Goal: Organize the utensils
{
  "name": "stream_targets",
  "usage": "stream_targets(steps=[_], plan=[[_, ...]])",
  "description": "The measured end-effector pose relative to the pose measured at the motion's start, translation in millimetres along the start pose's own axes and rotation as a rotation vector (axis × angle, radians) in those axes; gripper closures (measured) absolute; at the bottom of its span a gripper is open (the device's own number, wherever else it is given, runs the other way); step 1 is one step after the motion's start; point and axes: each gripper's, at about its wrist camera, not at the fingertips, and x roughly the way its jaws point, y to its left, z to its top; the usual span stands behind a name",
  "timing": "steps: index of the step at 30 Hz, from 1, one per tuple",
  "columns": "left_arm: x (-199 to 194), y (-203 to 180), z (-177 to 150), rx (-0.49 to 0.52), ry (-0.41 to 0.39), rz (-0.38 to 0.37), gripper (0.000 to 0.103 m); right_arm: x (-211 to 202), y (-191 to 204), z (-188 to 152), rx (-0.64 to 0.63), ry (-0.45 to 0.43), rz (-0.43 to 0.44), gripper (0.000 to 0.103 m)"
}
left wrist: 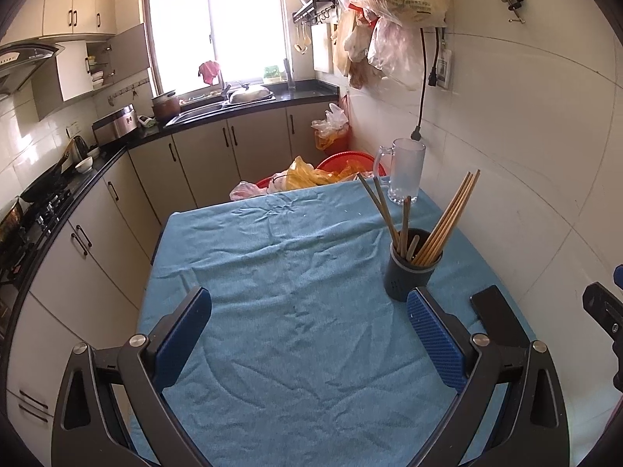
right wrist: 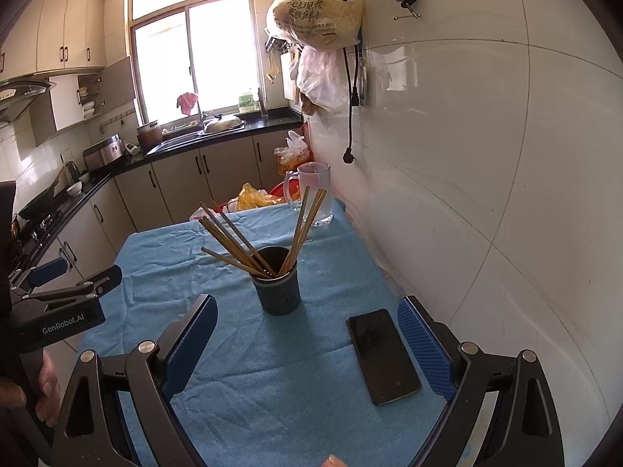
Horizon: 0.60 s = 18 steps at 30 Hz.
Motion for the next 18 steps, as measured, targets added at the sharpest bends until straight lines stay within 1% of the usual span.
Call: stream_targets(steps=[18], plan=[[1, 0, -11, 0.005, 0.019, -0.005, 0.003, 1, 5, -9, 0.0, 0.024, 0.007, 0.007]])
